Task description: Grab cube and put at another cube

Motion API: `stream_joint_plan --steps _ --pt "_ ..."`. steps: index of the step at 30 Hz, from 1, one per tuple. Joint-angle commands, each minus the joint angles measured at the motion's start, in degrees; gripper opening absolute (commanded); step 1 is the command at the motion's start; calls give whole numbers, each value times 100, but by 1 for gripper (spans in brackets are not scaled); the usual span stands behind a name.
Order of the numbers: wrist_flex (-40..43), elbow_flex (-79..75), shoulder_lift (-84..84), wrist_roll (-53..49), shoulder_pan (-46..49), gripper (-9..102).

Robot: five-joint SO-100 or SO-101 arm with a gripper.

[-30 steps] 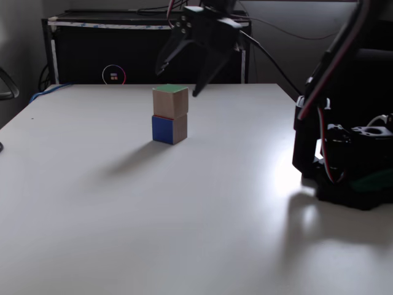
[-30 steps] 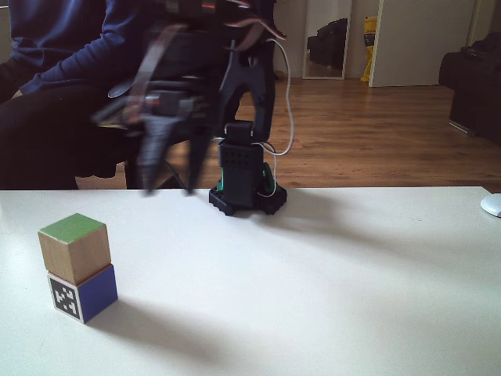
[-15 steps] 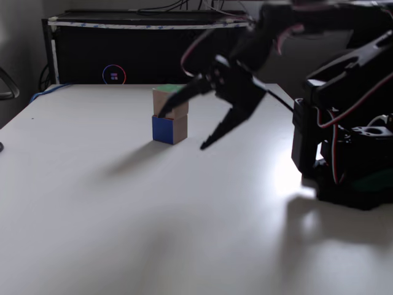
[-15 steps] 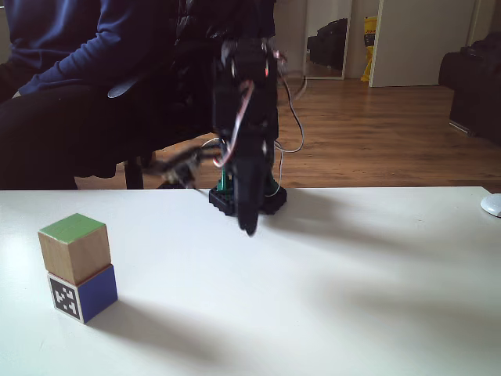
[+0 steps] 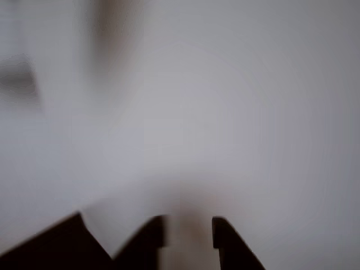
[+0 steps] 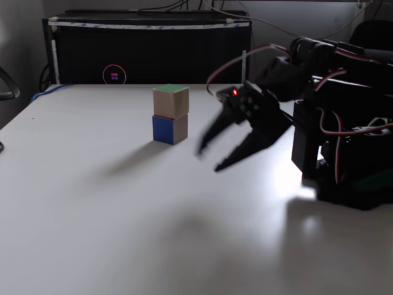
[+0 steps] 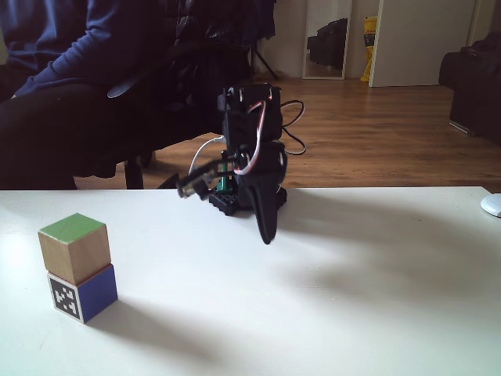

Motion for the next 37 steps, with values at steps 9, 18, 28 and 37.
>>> stream_joint_plan --steps 9,18,28,37 --pt "642 -290 62 -387 176 0" --pt "642 -290 62 -396 211 0" --pt "642 -290 62 -360 246 0" --pt "642 -290 62 -360 246 0"
